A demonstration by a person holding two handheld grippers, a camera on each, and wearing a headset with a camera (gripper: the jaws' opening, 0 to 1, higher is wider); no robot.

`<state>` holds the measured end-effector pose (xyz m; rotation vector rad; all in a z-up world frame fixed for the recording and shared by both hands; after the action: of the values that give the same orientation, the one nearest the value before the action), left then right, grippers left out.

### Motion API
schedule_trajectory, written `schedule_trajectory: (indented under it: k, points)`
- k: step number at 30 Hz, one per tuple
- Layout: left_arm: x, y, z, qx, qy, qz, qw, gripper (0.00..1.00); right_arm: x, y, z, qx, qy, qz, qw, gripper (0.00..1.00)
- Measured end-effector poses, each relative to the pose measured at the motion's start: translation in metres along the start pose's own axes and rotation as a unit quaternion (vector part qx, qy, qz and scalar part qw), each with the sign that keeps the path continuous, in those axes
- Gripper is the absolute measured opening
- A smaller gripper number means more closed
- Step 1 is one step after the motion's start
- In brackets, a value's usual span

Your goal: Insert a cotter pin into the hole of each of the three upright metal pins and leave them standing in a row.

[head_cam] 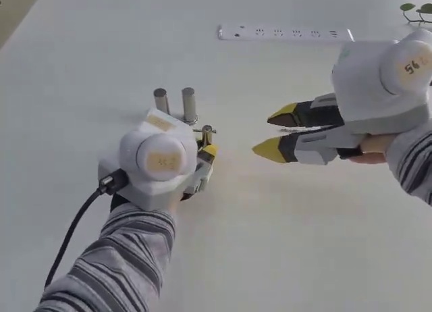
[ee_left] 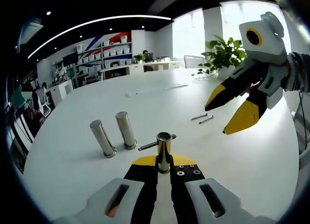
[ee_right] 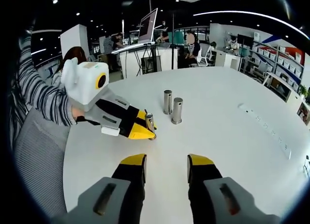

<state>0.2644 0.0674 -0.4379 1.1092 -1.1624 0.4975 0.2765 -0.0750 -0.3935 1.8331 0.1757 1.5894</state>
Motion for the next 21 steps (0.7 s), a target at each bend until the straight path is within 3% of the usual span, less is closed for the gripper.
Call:
schedule_trajectory:
  k: [10,21]
  points:
    - [0.0,0.002,-0.028,0.008,0.001,-0.002,1.0,0.05,-0.003,-0.001,-0.003,-0.006,-0.015,0.004,0.9999,0.31]
    - [-0.008,0.0,-0.04,0.011,0.003,-0.013,0.9998,0.05,-0.01,-0.002,-0.004,-0.011,-0.028,0.0,0.9996,0.31]
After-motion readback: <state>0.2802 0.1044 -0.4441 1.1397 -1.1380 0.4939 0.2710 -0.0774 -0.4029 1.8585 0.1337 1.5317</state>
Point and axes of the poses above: the centre of the closed fingertips' face, and the gripper's own axes: y roughly backward along the fingers, z roughly to its right, x roughly out of its top, the point moved 6 cm from there along y, roughly backward along the fingers, and after that the axes turned 3 degrees about z, right-handed, at the moved point
